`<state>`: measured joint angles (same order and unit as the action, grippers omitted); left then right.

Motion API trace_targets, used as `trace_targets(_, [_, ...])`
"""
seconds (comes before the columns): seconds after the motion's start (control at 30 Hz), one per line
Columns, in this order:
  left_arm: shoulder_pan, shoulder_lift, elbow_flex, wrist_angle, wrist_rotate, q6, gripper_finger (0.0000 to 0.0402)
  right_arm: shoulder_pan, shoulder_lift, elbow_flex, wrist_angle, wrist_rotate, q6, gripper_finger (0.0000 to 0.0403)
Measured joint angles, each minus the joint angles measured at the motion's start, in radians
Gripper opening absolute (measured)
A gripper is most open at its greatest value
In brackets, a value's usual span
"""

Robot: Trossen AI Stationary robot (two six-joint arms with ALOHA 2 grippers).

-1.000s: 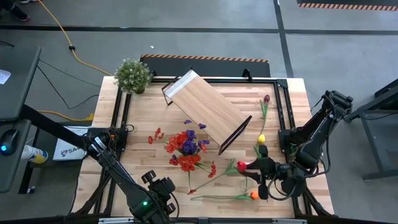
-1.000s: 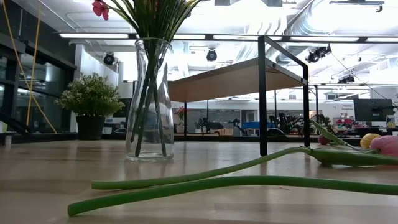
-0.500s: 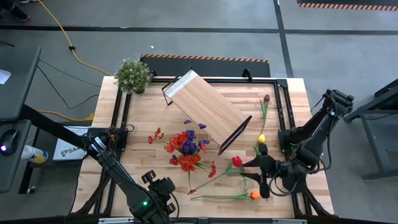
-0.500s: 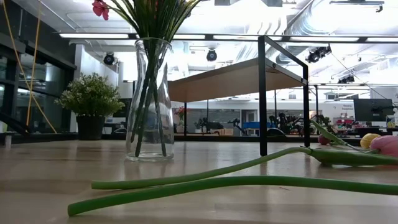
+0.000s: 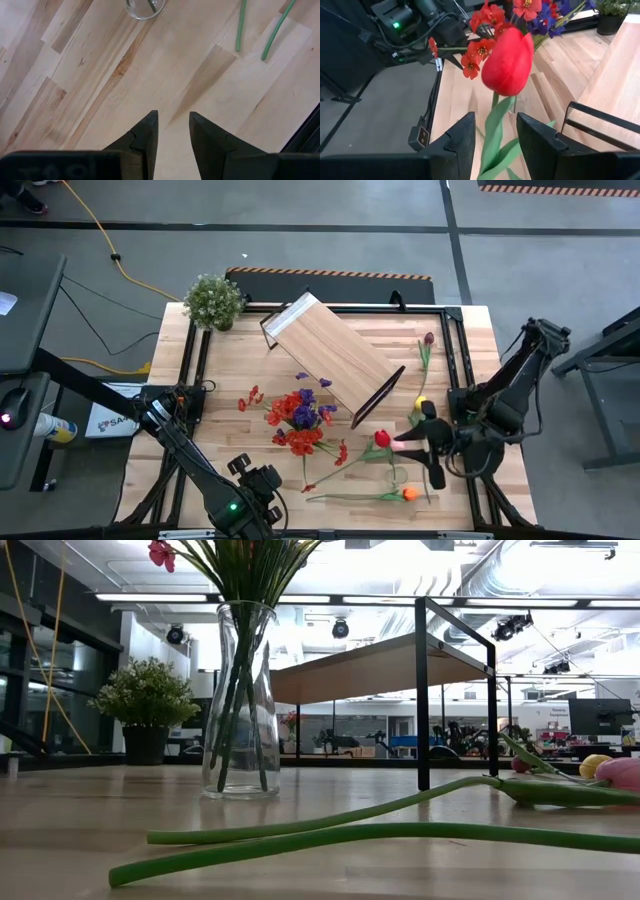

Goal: Pick and place flowers into a vace then onto a shelf
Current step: Put the red tulip into the right transparent vase, then put the orange tulip into the right transparent vase

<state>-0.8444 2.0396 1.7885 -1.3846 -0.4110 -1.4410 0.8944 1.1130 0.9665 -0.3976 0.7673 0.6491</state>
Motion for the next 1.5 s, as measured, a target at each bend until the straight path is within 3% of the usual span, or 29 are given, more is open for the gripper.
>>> trace_targets(0.53, [0.000,0.000,0.000,0.041,0.001,0.000,0.0145,0.005,-0.101,0.000,0.023,-0.056,-0.014,0.0135])
trace_targets(0.87, [0.000,0.000,0.000,0.134,0.091,0.000,0.0145,0.005,-0.112,0.000,0.243,-0.103,-0.208,0.0135])
trace_targets(1.17, [0.000,0.000,0.000,0.171,0.122,0.000,0.0145,0.009,-0.112,0.000,0.411,-0.247,-0.320,0.0135])
trace_targets(1.5, [-0.001,0.000,0.000,0.256,0.186,-0.004,0.0145,0.104,-0.111,0.000,0.559,-0.263,-0.396,0.0135])
